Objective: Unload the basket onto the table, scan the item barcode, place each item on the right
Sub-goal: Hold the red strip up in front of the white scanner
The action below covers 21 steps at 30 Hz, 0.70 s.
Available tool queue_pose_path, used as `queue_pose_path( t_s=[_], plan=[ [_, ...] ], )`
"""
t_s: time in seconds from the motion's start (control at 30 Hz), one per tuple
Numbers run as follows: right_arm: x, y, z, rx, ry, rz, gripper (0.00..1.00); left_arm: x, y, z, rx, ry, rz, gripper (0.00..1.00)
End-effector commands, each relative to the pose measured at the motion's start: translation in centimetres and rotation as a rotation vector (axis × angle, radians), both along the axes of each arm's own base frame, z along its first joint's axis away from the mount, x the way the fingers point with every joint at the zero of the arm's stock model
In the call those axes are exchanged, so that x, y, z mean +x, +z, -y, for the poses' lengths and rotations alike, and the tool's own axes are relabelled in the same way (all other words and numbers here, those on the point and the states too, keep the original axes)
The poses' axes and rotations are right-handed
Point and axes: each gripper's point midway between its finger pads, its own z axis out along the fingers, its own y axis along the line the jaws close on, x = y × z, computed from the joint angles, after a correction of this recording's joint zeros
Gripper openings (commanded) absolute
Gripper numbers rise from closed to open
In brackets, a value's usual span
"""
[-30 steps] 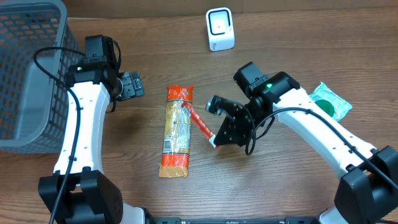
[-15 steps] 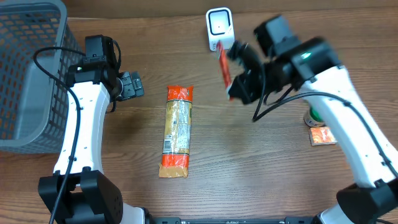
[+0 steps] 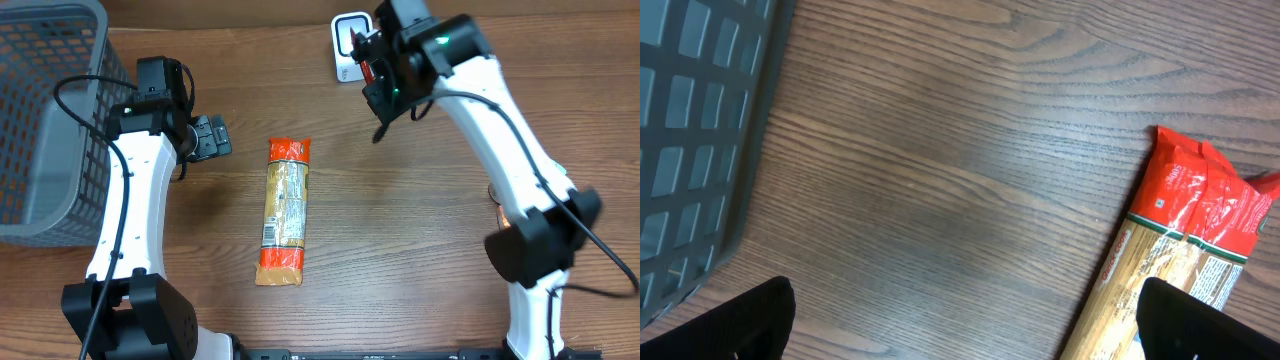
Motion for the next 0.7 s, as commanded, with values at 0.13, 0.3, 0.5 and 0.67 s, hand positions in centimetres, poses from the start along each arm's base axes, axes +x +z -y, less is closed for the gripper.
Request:
queue_pose_path(
  t_s=[0.13,0.3,0.5,0.67],
  plan=[
    [5.7,-3.1,2.6,-0.282,0.027,0.182,0.04,-0.1,-0.2,0.2,0.007,-0.013,-0.008,1.0],
    [9.2,-4.8,3.3,-0.388,-0.044,0.295,0.04,-0.1,-0.2,0.2,0.007,-0.013,-0.008,1.0],
    [11.7,-5.3,3.2,-0.388,-0.115,0.385,0.04,-0.1,-0.2,0.2,0.007,-0.013,-0.008,1.0],
    [12.9,-5.7,3.3,-0.376,-0.197,0.427,0.04,-0.1,-0.2,0.2,0.007,-0.013,-0.008,1.0]
  ],
)
